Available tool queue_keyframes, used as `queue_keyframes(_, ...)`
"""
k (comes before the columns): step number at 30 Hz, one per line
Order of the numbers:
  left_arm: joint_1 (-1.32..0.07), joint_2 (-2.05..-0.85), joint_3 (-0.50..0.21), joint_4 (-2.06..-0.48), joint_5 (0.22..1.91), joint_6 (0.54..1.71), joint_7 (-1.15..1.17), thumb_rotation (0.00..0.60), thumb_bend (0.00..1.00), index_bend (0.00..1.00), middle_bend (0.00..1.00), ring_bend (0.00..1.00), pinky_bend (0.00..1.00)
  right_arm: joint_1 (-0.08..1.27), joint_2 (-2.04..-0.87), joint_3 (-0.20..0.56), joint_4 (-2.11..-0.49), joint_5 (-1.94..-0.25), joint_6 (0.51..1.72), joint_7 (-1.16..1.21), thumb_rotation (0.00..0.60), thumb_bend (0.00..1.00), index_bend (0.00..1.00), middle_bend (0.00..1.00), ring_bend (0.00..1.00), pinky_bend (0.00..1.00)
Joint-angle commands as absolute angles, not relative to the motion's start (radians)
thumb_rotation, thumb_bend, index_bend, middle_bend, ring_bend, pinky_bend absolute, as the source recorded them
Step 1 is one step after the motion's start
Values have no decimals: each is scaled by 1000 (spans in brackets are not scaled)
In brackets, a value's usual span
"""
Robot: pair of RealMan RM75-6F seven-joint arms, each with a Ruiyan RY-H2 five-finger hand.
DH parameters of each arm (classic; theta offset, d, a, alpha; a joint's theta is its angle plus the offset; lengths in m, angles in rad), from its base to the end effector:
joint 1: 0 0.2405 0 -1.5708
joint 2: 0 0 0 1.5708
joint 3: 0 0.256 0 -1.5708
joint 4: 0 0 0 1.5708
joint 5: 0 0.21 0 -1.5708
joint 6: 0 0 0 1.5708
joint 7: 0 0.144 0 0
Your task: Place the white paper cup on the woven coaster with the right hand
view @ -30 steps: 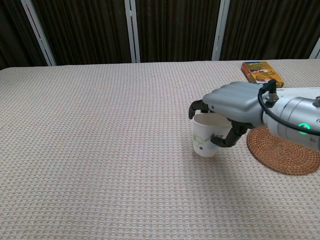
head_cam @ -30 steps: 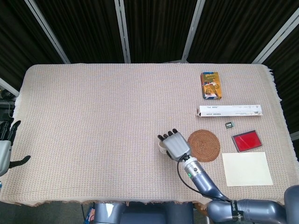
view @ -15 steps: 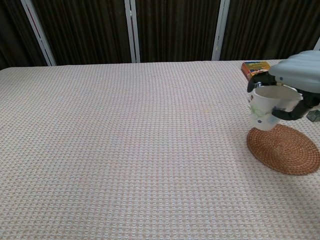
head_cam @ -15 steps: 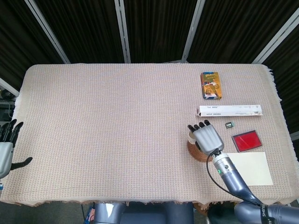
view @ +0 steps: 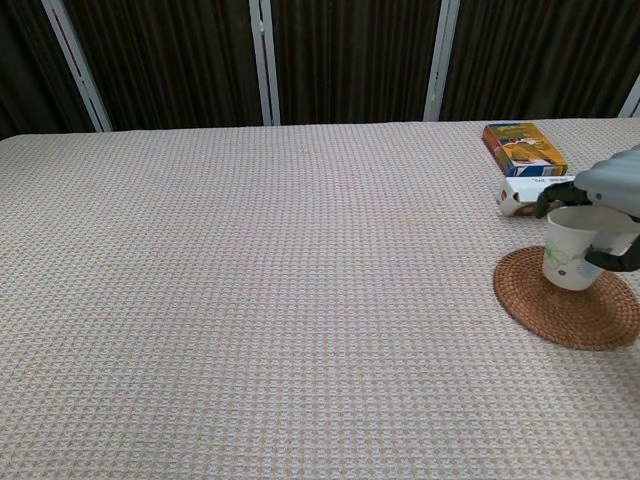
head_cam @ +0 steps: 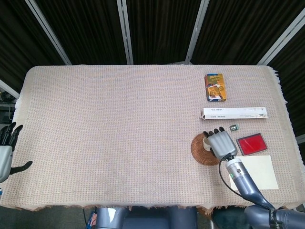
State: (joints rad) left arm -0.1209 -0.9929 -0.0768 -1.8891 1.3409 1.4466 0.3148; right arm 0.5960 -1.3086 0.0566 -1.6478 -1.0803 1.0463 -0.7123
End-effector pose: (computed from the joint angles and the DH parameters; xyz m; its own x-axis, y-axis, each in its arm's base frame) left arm -0.2772 0.1909 0.1780 0.5232 0.0466 0.8509 0.8474 0.0771 -0.5253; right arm -0.2232 -0.3036 0.0468 0.7693 -0.2062 0.6047 -0.6372 -0.3161 0.7029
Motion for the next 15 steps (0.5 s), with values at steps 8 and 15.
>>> queue_keyframes(8, -120, -990, -74, -1893, 1343, 1448, 312, 600, 0, 0, 0, 0, 0, 575, -1291, 37, -1674, -1090, 1059, -688, 600, 0, 0, 9, 24, 134)
queue_keyframes(15, -116, -978, -75, -1897, 1351, 1455, 287, 600, 0, 0, 0, 0, 0, 496, -1188, 11, -1824, -1223, 1197, -605, 600, 0, 0, 0, 0, 0)
